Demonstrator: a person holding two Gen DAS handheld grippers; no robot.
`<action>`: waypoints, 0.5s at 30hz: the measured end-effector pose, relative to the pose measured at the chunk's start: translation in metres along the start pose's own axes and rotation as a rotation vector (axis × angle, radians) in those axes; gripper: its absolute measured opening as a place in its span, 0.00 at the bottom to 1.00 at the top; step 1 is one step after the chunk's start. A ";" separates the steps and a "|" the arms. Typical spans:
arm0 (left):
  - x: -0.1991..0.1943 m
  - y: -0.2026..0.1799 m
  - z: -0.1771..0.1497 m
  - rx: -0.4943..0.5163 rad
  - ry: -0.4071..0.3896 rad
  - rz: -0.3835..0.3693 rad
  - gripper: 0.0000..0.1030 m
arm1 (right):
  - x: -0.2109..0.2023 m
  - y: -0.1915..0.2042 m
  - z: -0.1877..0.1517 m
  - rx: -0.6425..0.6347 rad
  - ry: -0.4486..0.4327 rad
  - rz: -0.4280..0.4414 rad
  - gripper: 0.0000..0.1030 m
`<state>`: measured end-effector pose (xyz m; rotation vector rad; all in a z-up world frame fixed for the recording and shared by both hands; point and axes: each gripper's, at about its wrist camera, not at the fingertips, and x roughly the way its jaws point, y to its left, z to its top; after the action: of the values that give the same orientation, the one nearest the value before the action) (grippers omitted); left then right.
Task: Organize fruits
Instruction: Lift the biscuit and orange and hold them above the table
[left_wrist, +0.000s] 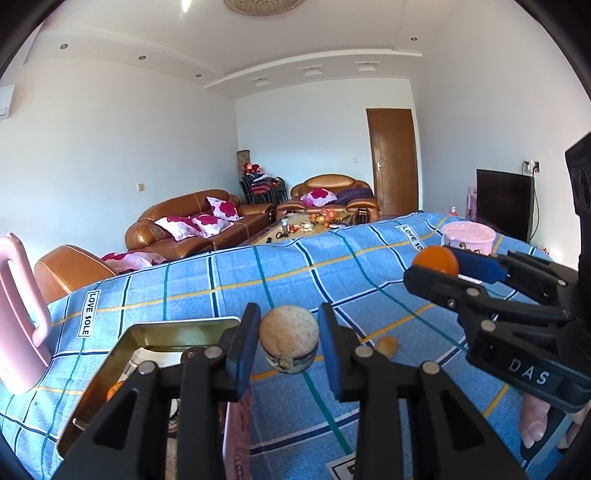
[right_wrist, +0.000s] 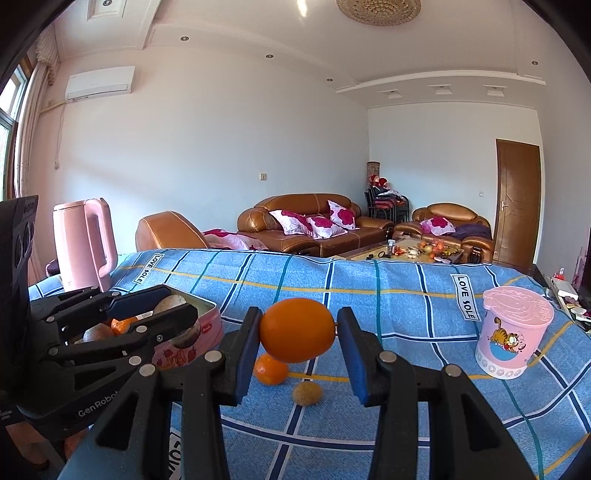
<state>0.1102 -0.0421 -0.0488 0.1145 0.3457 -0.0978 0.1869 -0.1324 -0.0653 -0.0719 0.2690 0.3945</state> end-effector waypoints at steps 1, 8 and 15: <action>-0.002 0.000 0.001 0.002 -0.001 0.002 0.32 | 0.001 0.000 0.000 0.001 0.006 0.001 0.43; -0.006 0.009 0.004 -0.025 0.013 -0.003 0.32 | 0.004 0.002 0.002 0.010 0.041 0.015 0.43; -0.007 0.014 0.006 -0.036 0.035 -0.007 0.32 | 0.002 0.015 0.014 -0.017 0.037 0.032 0.43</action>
<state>0.1074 -0.0284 -0.0394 0.0791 0.3824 -0.0968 0.1859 -0.1161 -0.0530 -0.0913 0.3039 0.4277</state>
